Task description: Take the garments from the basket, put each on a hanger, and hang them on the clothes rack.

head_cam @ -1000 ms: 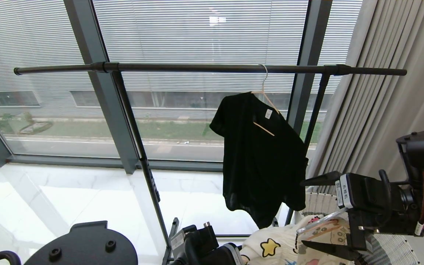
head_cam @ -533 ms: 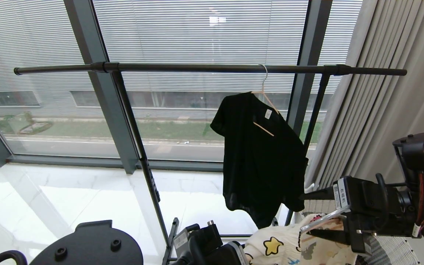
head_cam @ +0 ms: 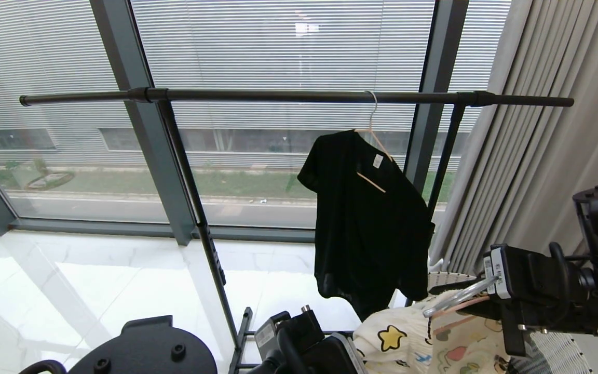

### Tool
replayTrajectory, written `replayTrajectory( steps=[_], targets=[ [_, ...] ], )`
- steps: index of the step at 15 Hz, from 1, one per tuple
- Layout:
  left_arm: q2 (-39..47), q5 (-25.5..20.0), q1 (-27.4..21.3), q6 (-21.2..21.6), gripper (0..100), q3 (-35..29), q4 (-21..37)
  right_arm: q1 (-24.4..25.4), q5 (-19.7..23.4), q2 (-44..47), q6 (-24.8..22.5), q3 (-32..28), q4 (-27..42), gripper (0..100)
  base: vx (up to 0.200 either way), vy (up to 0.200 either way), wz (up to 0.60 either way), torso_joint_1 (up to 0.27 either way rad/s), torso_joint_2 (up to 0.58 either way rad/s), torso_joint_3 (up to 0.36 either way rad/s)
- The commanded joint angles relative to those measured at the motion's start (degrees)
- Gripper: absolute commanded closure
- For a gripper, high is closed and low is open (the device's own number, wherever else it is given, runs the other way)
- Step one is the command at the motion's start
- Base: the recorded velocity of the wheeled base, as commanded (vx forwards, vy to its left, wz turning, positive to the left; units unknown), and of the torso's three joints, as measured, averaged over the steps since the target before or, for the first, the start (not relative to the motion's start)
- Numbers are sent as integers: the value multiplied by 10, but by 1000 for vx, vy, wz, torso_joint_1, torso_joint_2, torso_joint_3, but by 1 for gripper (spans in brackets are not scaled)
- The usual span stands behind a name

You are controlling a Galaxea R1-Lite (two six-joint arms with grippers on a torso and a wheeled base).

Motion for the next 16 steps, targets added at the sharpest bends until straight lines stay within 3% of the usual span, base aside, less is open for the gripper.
replayTrajectory(
  steps=[1, 4, 7, 9, 11, 12, 14, 16],
  targets=[
    [3, 12, -5, -15, 0, 2, 2, -1, 0, -24, -2, 6, -1, 100, 0, 0, 0, 0, 0, 0],
    [-7, 65, -3, -23, 0, 18, 1, -21, 4, -56, -36, 40, -30, 100, 0, 0, 0, 0, 0, 0],
    [-52, 71, 2, -23, 0, 72, 1, -59, 20, -64, -48, 75, -86, 100, 0, 0, 0, 0, 0, 0],
    [-102, 77, 13, -22, 0, 118, 1, -106, 44, -66, -47, 77, -87, 100, 0, 0, 0, 0, 0, 0],
    [-165, 87, 88, -17, 0, 204, 1, -146, 73, -67, -49, 75, -87, 100, 0, 0, 0, 0, 0, 0],
    [-197, 85, 115, -17, 0, 238, 1, -148, 76, -69, -47, 73, -88, 100, 0, 0, 0, 0, 0, 0],
    [-225, 84, 121, -19, 0, 277, 1, -145, 82, -70, -45, 65, -88, 100, 0, 0, 0, 0, 0, 0],
    [-216, 83, 121, -23, 0, 276, 1, -123, 87, -76, -45, 63, -88, 100, 0, 0, 0, 0, 0, 0]
  ],
)
